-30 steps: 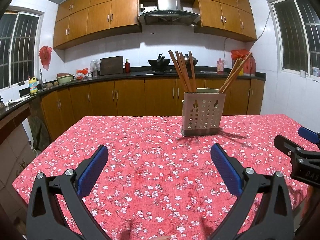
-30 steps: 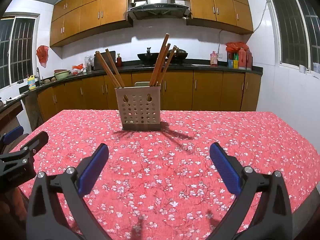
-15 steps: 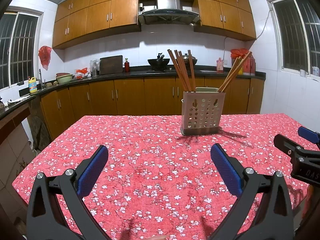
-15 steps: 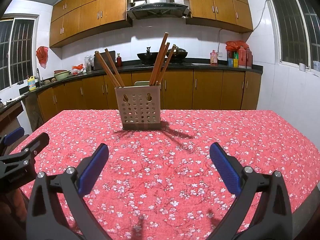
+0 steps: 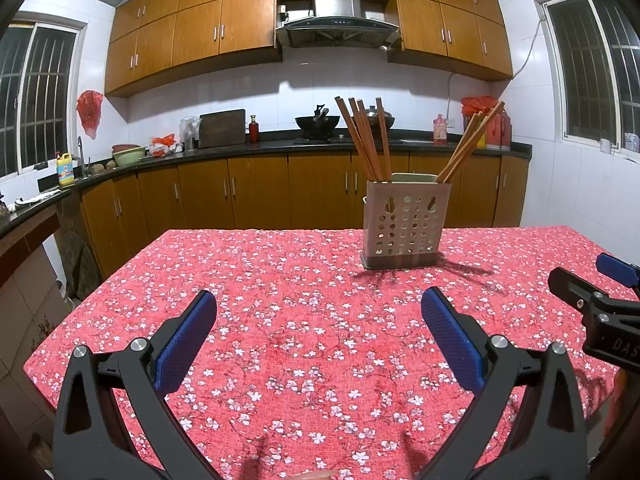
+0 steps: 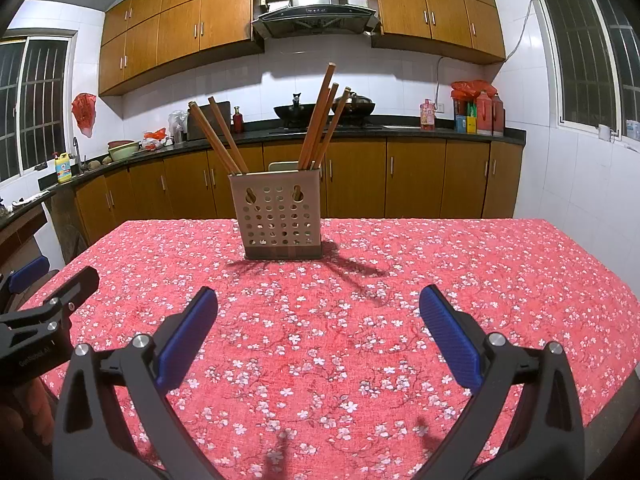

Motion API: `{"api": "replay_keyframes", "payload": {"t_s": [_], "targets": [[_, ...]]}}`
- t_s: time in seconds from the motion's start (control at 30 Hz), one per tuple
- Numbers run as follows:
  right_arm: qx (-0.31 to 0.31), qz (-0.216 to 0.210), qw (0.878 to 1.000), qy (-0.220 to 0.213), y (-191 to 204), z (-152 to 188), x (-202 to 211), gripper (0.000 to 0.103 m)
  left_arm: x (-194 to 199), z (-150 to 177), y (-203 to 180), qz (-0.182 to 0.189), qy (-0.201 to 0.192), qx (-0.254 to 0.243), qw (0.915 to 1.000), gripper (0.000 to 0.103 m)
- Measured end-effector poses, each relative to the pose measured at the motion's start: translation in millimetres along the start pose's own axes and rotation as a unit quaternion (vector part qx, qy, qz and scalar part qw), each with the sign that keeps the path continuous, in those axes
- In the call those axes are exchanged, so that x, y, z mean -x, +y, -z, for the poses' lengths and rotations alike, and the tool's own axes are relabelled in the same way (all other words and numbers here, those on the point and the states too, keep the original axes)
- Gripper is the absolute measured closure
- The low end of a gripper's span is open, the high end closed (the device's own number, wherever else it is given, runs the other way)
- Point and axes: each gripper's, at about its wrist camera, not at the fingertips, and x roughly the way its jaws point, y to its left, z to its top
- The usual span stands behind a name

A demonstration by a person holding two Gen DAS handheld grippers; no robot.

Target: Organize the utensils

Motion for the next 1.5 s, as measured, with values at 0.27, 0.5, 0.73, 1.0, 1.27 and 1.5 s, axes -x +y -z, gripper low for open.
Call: {"api": "replay_keyframes", "payload": {"t_s": [0.27,0.5,0.73,1.0,1.27,1.5], "targets": [[0.0,0.0,1.0,0.0,0,0,0,0.004,-1,3,1,0.0,0.001,0.001,1.0,0.002],[-0.001,0.0,1.0,0.0,0,0,0,0.004,-1,3,1,0.0,0.002,0.001,1.0,0.002],[0.0,0.0,1.0,0.0,0,-1,0,0.004,-1,6,1,0.0,0.003,0.001,1.0,0.002],[-0.001,0.0,1.0,0.0,0,-1,0,0.004,-1,5,1,0.001,0.003,0.001,1.0,0.002],[-0.001,0.0,1.0,0.0,0,-1,0,0.004,-1,6,1,0.001,0.003,0.001,1.0,0.002],[-0.001,0.0,1.0,0.001,0,-1,0,0.004,-2,11,0,0.002,0.005,0.002,1.0,0.002]]}}
